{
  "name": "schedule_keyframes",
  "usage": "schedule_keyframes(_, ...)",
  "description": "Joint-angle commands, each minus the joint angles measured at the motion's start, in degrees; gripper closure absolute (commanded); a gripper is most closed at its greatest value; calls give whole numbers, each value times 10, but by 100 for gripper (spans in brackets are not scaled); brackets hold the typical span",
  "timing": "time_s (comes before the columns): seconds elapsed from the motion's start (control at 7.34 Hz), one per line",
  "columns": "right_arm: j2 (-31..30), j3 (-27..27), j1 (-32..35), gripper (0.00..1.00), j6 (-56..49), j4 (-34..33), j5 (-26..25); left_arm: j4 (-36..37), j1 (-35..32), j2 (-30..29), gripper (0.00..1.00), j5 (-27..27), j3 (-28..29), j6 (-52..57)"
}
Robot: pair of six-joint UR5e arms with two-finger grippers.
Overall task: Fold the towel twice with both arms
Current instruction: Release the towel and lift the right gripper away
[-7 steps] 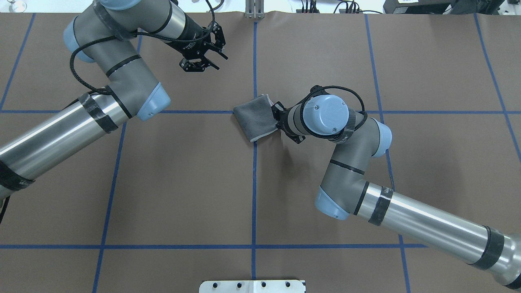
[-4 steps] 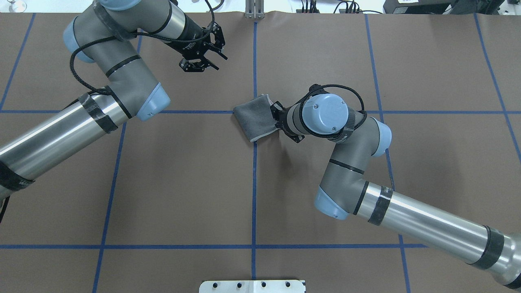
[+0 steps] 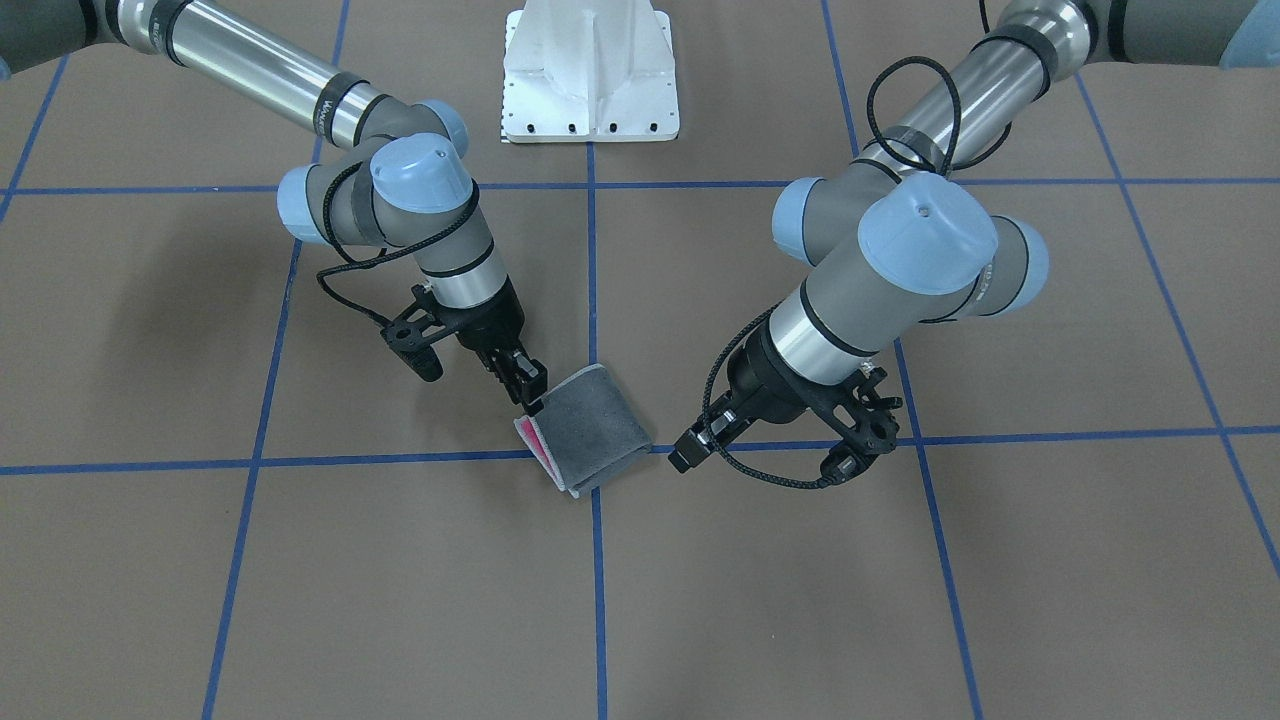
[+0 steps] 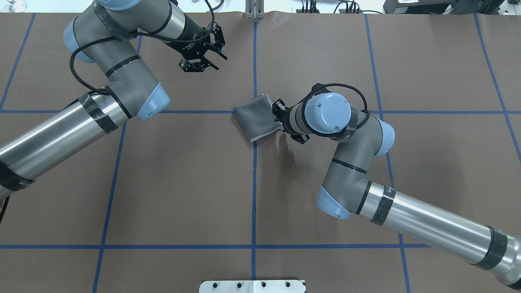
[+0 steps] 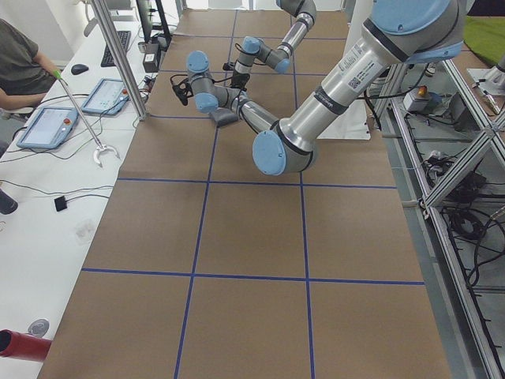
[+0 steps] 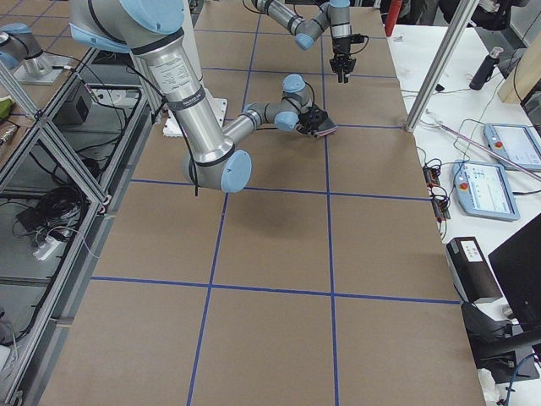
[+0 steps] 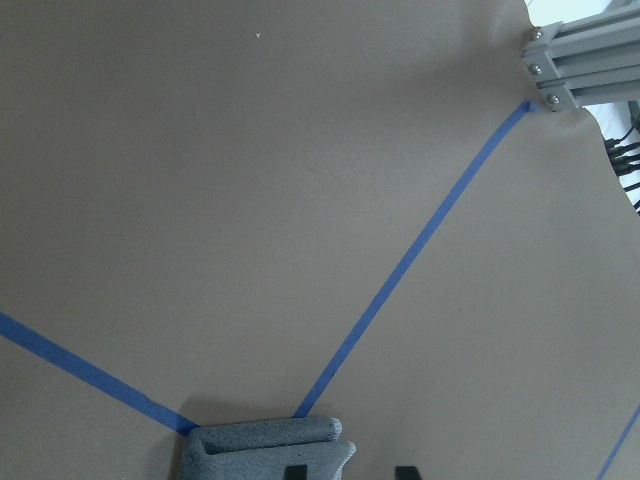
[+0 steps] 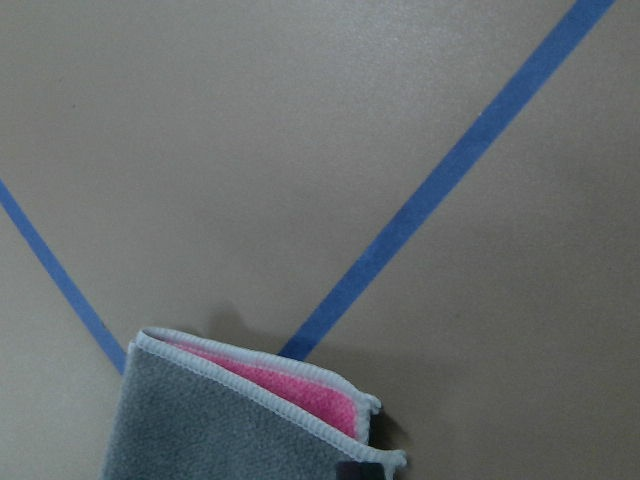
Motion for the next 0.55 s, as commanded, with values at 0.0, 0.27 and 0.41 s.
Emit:
schedule_keyframes(0.0,1,-1,-3,42,3,1,-1,0,0,0,59,0,0,0)
schedule_keyframes(0.27,4,-4,-6,43,3,1,-1,0,0,0,59,0,0,0)
schedule_keyframes(0.41,1,-1,1,43,-5,0,-1,0,-1,0,59,0,-2,0)
